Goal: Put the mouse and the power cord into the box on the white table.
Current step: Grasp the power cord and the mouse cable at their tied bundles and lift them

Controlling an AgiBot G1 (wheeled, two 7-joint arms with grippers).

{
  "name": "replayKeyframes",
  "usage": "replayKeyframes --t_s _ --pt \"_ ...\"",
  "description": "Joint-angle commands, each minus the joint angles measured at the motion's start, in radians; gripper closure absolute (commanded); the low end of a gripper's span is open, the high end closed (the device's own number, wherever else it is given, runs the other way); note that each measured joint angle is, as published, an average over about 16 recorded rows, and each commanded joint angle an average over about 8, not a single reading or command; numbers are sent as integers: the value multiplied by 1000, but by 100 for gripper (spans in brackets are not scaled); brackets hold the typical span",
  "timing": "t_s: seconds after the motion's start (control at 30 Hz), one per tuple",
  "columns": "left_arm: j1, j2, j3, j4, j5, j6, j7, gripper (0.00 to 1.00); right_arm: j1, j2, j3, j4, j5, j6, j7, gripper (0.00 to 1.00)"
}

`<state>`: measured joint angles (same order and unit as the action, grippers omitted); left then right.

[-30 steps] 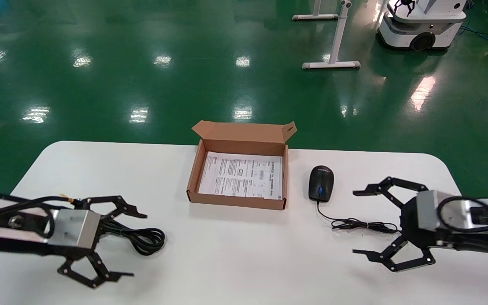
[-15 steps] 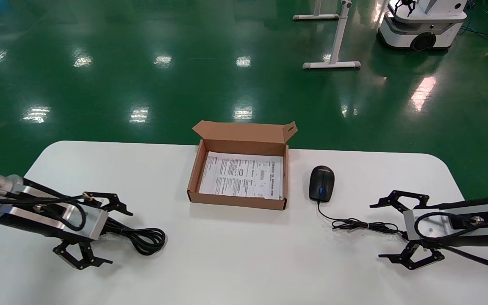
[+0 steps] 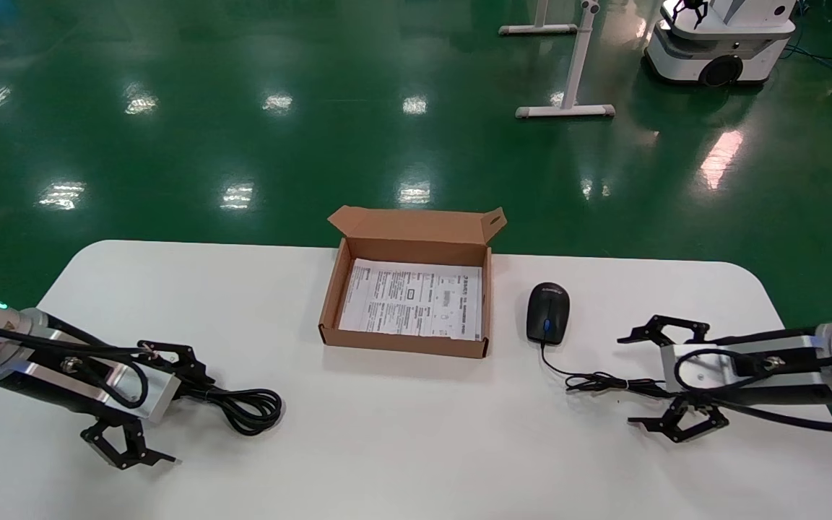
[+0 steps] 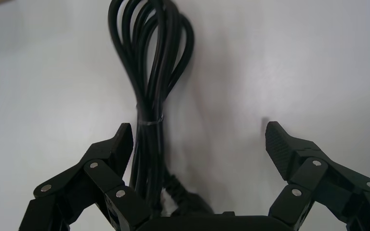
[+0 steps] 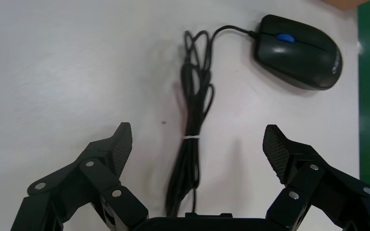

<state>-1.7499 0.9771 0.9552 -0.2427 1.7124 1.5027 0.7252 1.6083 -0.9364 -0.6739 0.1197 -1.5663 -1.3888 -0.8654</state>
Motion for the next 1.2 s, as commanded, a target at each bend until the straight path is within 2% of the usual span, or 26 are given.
replayKeyframes --t_s 0.03,0.23,0.3,0.37,0.5,0.57,0.63,1.2 --pt "-8 10 3 38 6 -14 22 0 5 -13 0 -25 0 14 -9 0" --pt "-17 31 3 101 12 -85 57 0 17 -42 1 -64 0 48 -20 1" --pt "-19 36 2 116 12 -106 65 0 20 -49 2 -75 1 54 -20 11" --pt "-21 41 0 129 10 -121 72 17 20 -53 3 -86 3 56 -18 34" --pt "-24 48 -4 150 6 -137 84 67 19 -56 6 -106 7 58 -11 83" --pt "-25 51 -4 157 6 -139 88 92 18 -57 7 -115 9 59 -8 97" --pt "-26 53 -4 162 6 -140 91 100 18 -57 8 -120 10 60 -6 100" --pt "-26 51 -5 155 4 -137 89 100 17 -55 8 -113 10 57 -6 100"
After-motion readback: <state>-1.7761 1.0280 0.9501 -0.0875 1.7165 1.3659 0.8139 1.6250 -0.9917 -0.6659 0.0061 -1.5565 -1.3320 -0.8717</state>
